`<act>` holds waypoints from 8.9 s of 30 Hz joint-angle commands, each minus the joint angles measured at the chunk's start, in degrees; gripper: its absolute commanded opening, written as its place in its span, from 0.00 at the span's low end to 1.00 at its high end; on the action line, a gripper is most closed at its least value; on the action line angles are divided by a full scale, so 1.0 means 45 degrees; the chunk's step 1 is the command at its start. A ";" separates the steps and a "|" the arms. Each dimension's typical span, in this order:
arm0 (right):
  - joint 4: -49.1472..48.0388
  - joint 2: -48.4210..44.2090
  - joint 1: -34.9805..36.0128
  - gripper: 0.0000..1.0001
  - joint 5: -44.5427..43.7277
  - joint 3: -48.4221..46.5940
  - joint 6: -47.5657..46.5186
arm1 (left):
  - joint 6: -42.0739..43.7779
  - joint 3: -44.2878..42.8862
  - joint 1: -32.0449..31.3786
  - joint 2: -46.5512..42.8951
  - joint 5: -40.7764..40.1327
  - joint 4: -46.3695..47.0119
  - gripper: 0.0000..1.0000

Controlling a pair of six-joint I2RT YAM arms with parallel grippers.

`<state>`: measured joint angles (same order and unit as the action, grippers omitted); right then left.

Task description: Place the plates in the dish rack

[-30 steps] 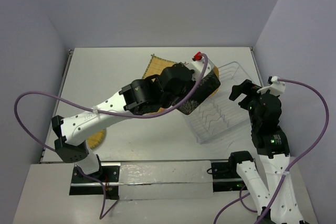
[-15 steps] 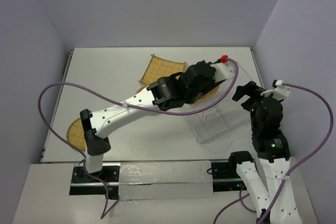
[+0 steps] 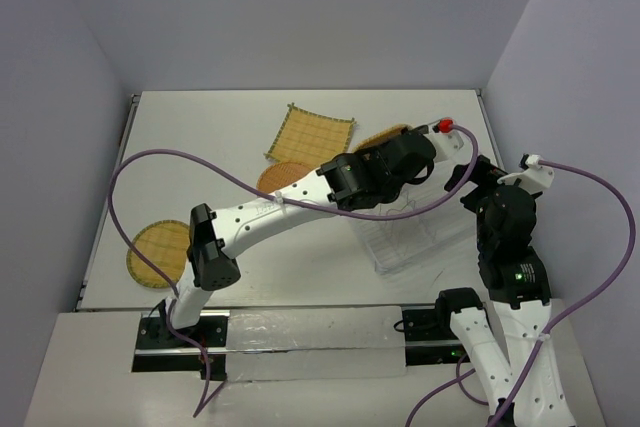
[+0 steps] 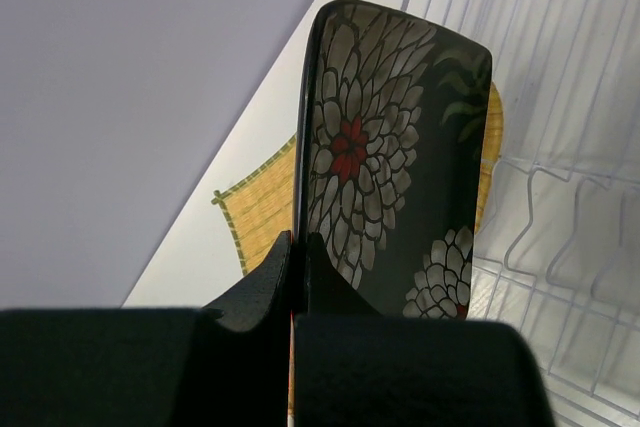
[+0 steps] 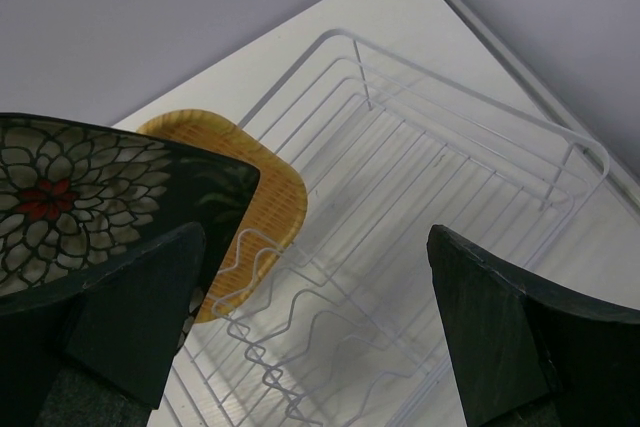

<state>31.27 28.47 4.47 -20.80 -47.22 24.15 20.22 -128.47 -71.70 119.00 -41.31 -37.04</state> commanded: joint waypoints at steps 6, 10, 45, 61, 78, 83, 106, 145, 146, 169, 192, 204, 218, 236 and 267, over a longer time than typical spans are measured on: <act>-0.0331 -0.0002 -0.0072 1.00 -0.0123 0.0084 0.0024 | 0.0546 -0.1013 -0.0122 0.0475 -0.1775 0.1562 0.00; -0.0327 0.0020 -0.0075 1.00 -0.0143 0.0084 0.0043 | 0.0651 -0.0825 -0.0160 0.0569 -0.1642 0.1616 0.00; -0.0346 0.0495 -0.0075 1.00 0.0198 0.0084 0.0063 | 0.0894 -0.1372 -0.0650 0.0836 -0.2807 0.1260 0.00; -0.0327 0.0314 -0.0063 1.00 0.0274 0.0162 0.0037 | -0.0268 -0.1266 -0.0319 0.1693 -0.2218 0.0878 0.00; -0.0327 0.0705 -0.0056 1.00 0.0267 0.0162 0.0063 | -0.1396 -0.1022 0.0277 0.2002 -0.0819 0.0281 0.20; -0.0341 0.0797 -0.0062 1.00 0.0287 0.0162 0.0043 | -0.1452 -0.1093 0.0419 0.1974 -0.0149 0.0272 0.43; -0.0385 0.0706 -0.0056 1.00 0.1979 -0.0307 -0.0697 | -0.4380 0.0741 0.2814 -0.3792 0.6959 0.1040 0.90; -0.1421 0.2190 0.0608 1.00 0.7001 0.0043 -0.1187 | -1.2873 1.9722 1.3589 -0.7177 1.6170 1.1807 0.99; -0.1421 0.2208 0.0608 1.00 0.6910 0.0006 -0.1187 | -1.2891 1.9721 1.3608 -0.6976 1.6153 1.1806 0.99; -0.1382 0.2306 0.0608 1.00 0.5561 0.0064 -0.1168 | -1.2693 1.9075 1.4291 -0.2228 1.9411 1.3639 0.99; -0.1304 0.2173 0.0589 1.00 0.4805 0.0005 -0.1242 | -1.1905 1.7670 1.4253 -0.0887 1.8526 1.1383 0.29; -0.1186 0.1385 0.0569 1.00 0.4713 0.0045 -0.1250 | -1.1540 1.7557 1.4253 -0.4124 1.7508 1.0045 0.00; -0.1147 0.0234 0.0569 1.00 0.3891 0.0123 -0.0901 | -0.8525 1.3108 1.1360 -1.2209 1.1868 0.6022 0.00; 0.0290 -0.0806 0.0569 1.00 -0.2196 0.0271 0.1078 | -0.2015 0.6862 0.0809 -0.7780 0.6286 0.4204 0.00; 0.0293 -0.0467 0.0569 1.00 -0.1826 0.0220 0.0610 | 0.0271 0.5781 0.0721 -0.2872 0.4400 0.6165 0.00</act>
<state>32.84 25.63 6.87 -28.85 -46.15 27.44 18.41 -98.38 -68.84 105.44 -19.30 -15.79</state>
